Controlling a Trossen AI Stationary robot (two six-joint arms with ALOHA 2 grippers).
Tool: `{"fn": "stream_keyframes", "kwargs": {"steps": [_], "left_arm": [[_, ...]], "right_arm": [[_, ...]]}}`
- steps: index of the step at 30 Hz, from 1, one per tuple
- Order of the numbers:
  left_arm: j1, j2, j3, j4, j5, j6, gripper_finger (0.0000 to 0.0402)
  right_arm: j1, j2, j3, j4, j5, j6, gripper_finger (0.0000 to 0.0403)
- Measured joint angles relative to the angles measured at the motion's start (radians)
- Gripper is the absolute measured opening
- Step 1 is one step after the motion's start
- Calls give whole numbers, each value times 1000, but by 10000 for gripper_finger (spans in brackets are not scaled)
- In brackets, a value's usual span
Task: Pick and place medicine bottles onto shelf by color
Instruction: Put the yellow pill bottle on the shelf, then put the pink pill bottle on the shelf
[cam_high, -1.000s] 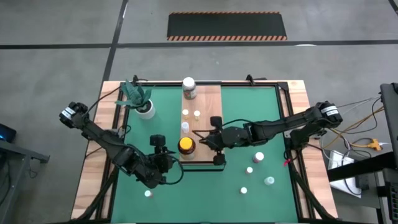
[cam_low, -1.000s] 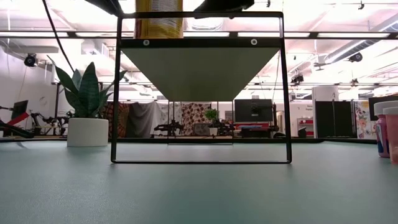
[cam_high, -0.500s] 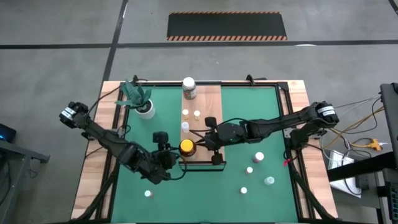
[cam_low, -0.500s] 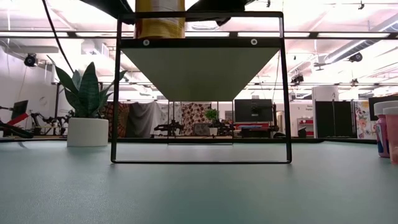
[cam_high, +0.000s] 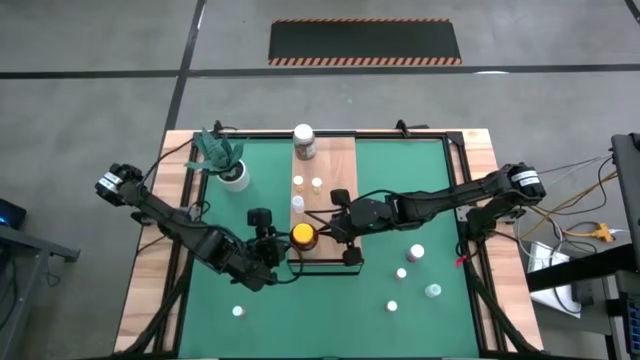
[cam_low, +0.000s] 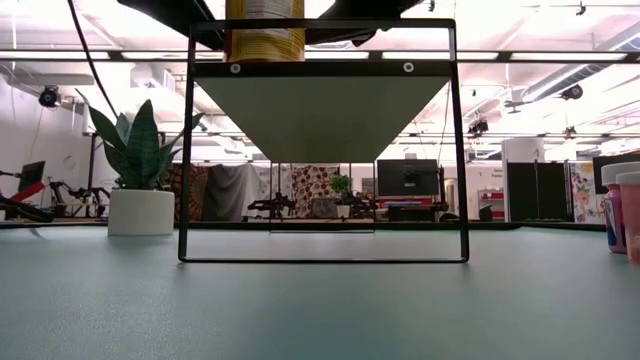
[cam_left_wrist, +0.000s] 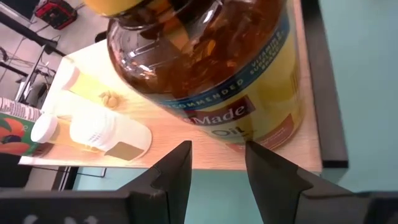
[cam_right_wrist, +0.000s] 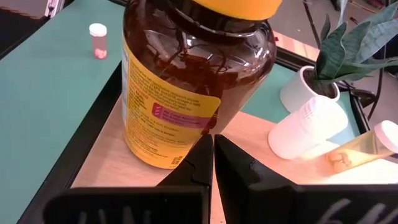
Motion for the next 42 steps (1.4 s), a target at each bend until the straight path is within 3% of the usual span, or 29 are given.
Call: {"fn": "stream_keyframes", "kwargs": {"steps": [8, 16, 31, 39, 42], "left_arm": [[5, -8, 2, -37, -1, -3, 134], [-17, -76, 2, -55, 0, 20, 134], [-25, -145, 1, 66, -1, 260, 134], [33, -154, 2, 188, -43, 367, 134], [47, -154, 2, 202, -43, 370, 134]], "right_arm": [[0, -22, 0, -61, 3, 15, 9], [0, -161, 0, -207, 19, 142, 9], [33, -380, -116, -657, 150, 595, 9], [37, -479, -186, -1000, 148, 1089, 14], [60, -509, -244, -1030, 123, 1199, 33]]}}
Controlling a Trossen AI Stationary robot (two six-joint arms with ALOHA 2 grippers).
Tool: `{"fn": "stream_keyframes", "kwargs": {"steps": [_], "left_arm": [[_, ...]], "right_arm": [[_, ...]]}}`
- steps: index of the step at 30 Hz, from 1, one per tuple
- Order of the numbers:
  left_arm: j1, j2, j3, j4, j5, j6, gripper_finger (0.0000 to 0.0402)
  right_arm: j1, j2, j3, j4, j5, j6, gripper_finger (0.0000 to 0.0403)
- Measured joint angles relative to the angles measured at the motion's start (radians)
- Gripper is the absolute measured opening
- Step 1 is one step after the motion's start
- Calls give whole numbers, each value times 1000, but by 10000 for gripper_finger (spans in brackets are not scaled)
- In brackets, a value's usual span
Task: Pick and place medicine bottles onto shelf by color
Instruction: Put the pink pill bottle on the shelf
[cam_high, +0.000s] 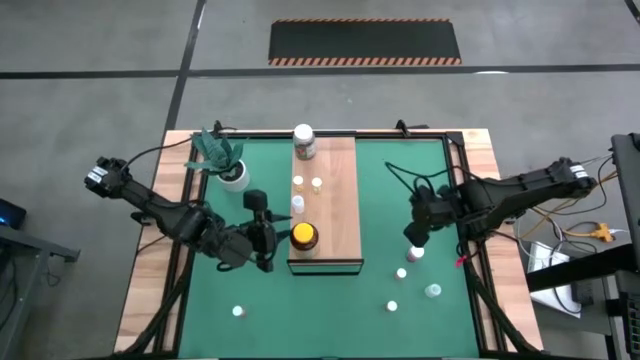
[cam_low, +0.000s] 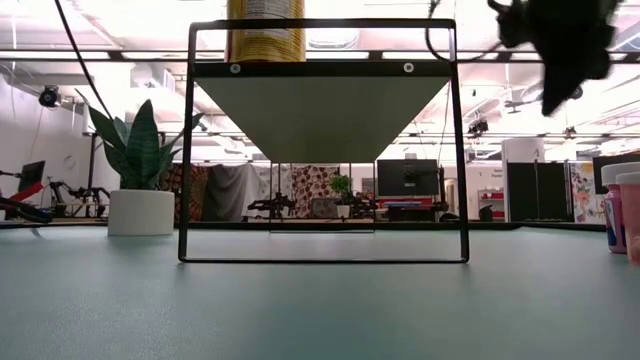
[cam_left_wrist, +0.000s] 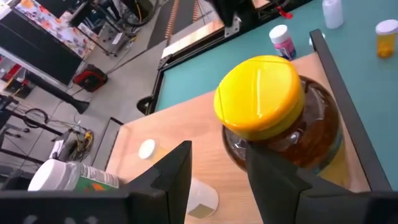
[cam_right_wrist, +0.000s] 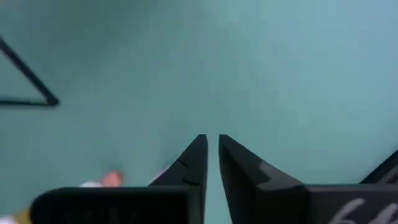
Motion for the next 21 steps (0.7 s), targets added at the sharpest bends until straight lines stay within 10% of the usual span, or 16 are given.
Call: {"fn": "stream_keyframes", "kwargs": {"steps": [10, 21], "left_arm": [[17, -17, 6, 28, -11, 72, 134], [17, -35, 3, 29, -11, 75, 134]], "right_arm": [[60, -7, -124, 9, -219, 231, 191], [128, 104, -124, 122, -231, 304, 322]]}}
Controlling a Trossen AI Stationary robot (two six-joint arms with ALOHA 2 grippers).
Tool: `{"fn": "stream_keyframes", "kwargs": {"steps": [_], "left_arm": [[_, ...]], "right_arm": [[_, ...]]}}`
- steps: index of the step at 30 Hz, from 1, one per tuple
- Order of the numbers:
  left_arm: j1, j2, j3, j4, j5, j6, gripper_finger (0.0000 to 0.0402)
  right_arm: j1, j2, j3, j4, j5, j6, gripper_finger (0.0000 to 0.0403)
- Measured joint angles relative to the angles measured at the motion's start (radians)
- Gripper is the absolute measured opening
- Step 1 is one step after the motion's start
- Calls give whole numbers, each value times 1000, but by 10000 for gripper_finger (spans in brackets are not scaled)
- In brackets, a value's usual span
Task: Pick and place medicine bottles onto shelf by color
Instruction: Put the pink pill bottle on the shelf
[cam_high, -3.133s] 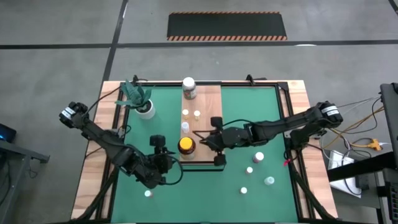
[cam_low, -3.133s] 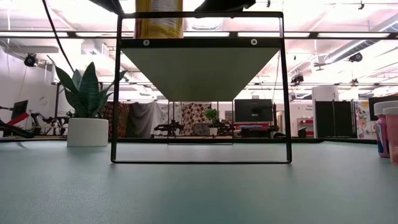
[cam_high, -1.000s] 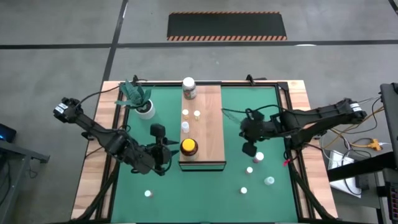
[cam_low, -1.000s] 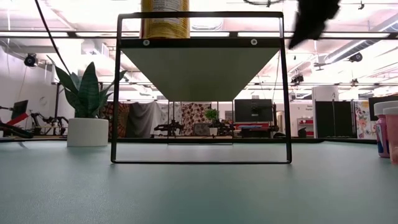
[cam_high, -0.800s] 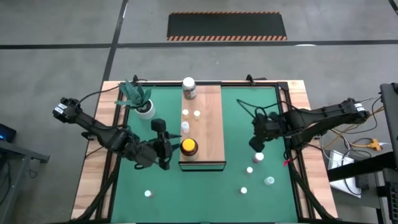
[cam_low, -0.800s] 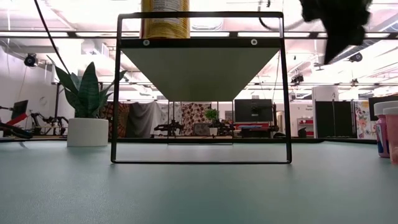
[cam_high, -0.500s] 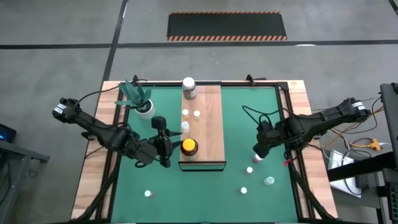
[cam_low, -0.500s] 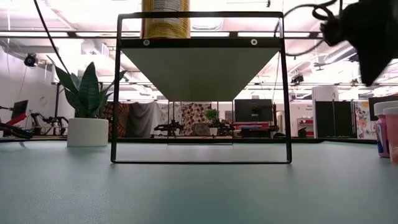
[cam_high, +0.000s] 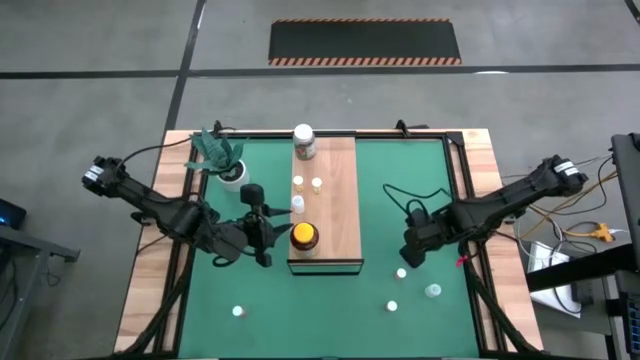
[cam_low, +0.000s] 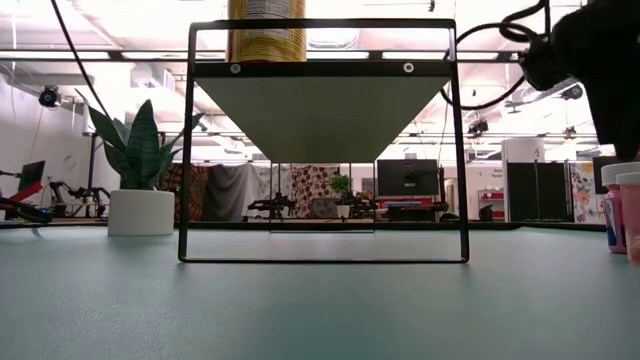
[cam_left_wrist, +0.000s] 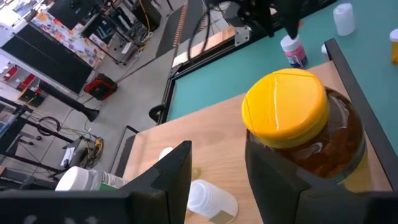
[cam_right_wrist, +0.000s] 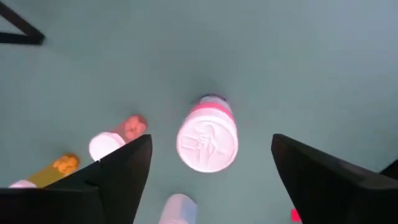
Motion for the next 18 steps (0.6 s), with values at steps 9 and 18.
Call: {"fn": "stream_keyframes", "kwargs": {"steps": [9, 18], "left_arm": [[0, -13, -2, 0, 0, -1, 134], [0, -20, -2, 1, 0, 18, 134]], "right_arm": [[9, 120, 0, -4, -22, 20, 324], [9, 138, 0, 24, -22, 26, 231]]}}
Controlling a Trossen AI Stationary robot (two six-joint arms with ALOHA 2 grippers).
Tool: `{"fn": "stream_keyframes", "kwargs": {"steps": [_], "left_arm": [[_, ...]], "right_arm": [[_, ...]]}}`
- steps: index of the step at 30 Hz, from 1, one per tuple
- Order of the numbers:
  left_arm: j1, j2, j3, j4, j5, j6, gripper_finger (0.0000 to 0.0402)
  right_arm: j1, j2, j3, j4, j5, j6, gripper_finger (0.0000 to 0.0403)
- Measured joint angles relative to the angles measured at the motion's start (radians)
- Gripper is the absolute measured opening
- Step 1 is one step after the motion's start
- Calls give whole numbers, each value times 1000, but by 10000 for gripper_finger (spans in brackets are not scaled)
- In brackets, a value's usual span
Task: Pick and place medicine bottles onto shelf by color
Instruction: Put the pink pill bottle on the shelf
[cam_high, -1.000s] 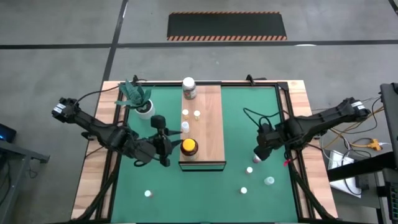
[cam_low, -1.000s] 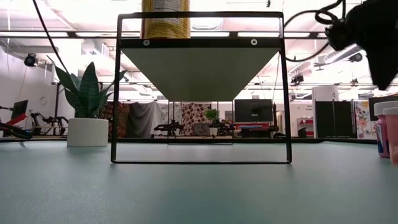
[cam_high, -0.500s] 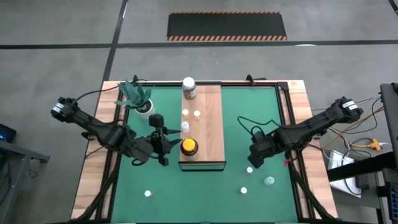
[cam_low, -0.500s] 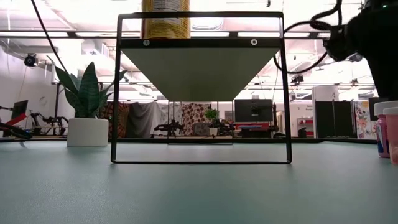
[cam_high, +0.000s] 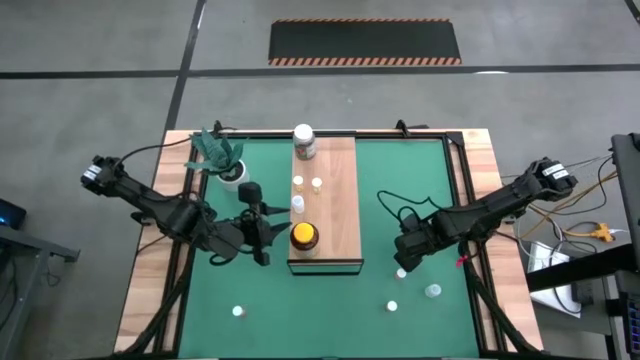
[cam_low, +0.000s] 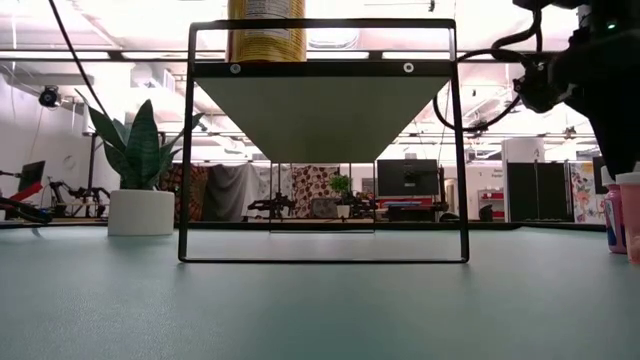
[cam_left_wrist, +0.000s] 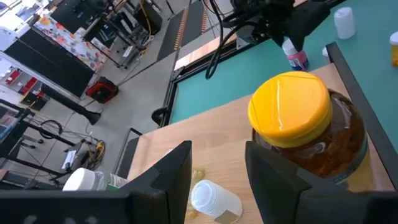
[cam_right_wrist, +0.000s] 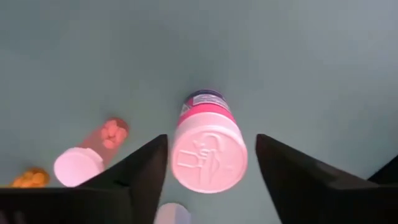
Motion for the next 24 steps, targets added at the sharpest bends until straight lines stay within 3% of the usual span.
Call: {"fn": "stream_keyframes", "kwargs": {"steps": [7, 14, 24], "left_arm": [[0, -17, 0, -1, 0, 2, 134], [0, -30, -2, -1, 0, 8, 134], [0, -69, -5, -95, 2, 8, 134]], "right_arm": [[0, 0, 0, 9, 0, -21, 162], [-1, -28, 27, -23, 0, -67, 174], [-75, -23, 350, -246, 136, -199, 167]]}}
